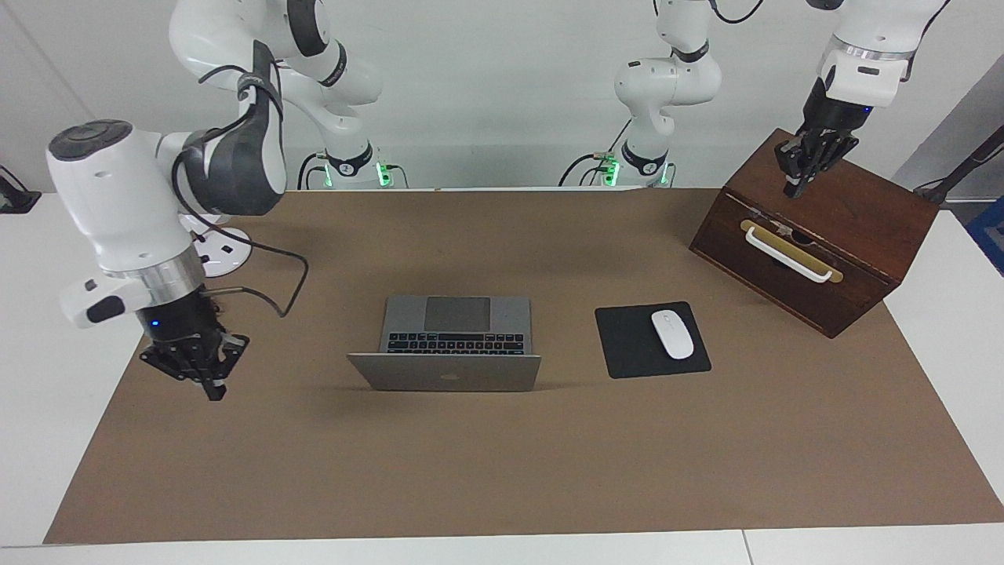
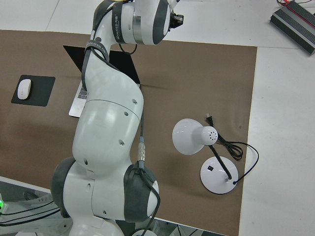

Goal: Close laptop with both arms
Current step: 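Reach the right gripper to the laptop lid while the left gripper approaches the base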

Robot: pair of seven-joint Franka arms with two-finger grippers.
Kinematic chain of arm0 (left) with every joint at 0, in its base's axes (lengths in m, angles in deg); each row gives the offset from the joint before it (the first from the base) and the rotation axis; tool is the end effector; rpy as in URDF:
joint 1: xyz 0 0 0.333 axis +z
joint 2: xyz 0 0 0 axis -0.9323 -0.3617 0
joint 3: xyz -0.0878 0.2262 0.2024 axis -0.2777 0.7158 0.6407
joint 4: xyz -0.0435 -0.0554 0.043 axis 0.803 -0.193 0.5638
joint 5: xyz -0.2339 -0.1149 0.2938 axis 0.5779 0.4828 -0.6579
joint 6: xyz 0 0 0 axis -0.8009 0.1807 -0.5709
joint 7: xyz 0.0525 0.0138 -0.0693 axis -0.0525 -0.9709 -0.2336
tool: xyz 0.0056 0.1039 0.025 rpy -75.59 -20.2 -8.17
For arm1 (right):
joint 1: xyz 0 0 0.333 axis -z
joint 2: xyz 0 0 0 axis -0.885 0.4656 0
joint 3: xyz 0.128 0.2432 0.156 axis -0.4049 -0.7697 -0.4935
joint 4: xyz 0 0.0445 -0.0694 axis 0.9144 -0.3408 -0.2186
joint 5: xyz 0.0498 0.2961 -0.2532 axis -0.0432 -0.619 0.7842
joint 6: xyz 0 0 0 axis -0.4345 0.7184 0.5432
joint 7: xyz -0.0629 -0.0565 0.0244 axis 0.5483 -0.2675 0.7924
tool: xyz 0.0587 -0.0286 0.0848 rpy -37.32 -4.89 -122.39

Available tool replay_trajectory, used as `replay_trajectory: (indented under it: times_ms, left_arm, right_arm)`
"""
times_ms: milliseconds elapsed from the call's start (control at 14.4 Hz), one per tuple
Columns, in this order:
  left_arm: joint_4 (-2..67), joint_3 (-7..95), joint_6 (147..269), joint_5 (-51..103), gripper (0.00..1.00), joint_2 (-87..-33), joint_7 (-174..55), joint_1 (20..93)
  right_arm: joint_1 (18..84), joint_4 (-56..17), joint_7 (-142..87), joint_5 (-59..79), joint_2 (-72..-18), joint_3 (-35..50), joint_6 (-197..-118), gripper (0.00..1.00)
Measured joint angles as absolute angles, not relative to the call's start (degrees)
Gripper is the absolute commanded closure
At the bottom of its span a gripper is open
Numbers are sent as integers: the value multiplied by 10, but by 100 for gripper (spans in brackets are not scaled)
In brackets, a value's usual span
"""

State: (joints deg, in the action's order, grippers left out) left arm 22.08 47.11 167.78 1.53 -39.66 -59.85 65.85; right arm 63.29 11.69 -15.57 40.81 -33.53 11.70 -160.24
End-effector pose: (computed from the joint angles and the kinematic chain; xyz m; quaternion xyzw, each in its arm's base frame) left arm 0.5088 -0.0287 0.6652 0.9907 0.1037 0.0859 0.0197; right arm 0.7288 0.0145 0.5303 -0.9831 0.0178 -0.1813 0.0161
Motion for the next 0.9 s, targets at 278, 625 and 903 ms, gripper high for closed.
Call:
replay_trajectory:
  times_ms: [278,625,903]
  left_arm:
    - [233,471,1729,56,100,-397,-618,646]
    - [308,470,1805,58,100,-393,-637,610]
    - [387,467,1901,59,100,-361,-637,587]
  right_arm:
    - [591,108,-71,408,-331,116,-1602,100]
    - [551,71,14,408,-335,115,-1602,100]
    - [524,44,47,408,-354,114,-1591,100]
